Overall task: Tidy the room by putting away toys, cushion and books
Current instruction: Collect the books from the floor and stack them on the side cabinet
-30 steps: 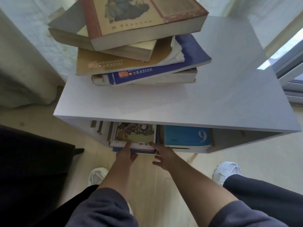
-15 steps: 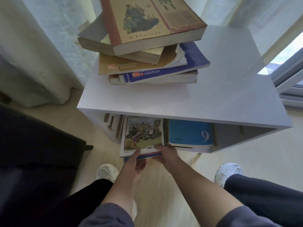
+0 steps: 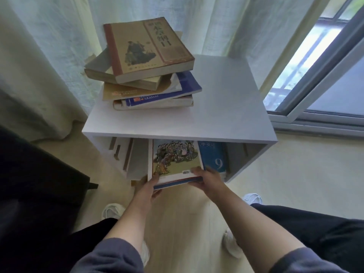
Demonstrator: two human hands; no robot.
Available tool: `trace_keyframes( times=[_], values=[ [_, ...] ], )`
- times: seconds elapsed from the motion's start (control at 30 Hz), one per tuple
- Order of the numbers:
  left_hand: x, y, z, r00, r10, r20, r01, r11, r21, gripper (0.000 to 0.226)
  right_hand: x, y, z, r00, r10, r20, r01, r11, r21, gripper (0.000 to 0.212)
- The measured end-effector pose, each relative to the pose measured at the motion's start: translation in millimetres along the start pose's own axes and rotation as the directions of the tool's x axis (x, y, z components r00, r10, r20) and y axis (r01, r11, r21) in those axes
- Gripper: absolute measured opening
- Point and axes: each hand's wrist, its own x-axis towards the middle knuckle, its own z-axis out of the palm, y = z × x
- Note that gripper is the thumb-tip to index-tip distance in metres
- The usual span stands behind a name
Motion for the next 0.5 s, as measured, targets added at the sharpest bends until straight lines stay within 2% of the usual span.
trace_keyframes(
  times=[0.13,0.37,0.43,0.5],
  values=[
    [9.9,8.6,49.4,0.997,0.072,0.029,-0.077,0.959,0.271,0.028,9.4,-10.9,-39.5,1.000,0.005,0.002,-0.005,0.990,0.139,0.036],
    [38.7,4.2,101.2,0.997,0.033,0.068,-0.058,0.909,0.412,0.044,42.4,-13.9,-73.0,0.998,0.025,-0.050,-0.015,0.981,0.193,0.035],
    [45.9,1.4,100.6,0.990,0.101,0.101,-0.139,0.844,0.518,0.043,50.1,-13.1,-75.7,0.999,0.004,-0.046,0.005,0.980,0.201,0.041],
    [51.5,-3.4,95.3,0.962,0.188,0.197,-0.272,0.685,0.676,0.043,54.3,-14.4,-73.7,0.996,0.042,-0.082,-0.022,0.972,0.232,0.047]
  ],
)
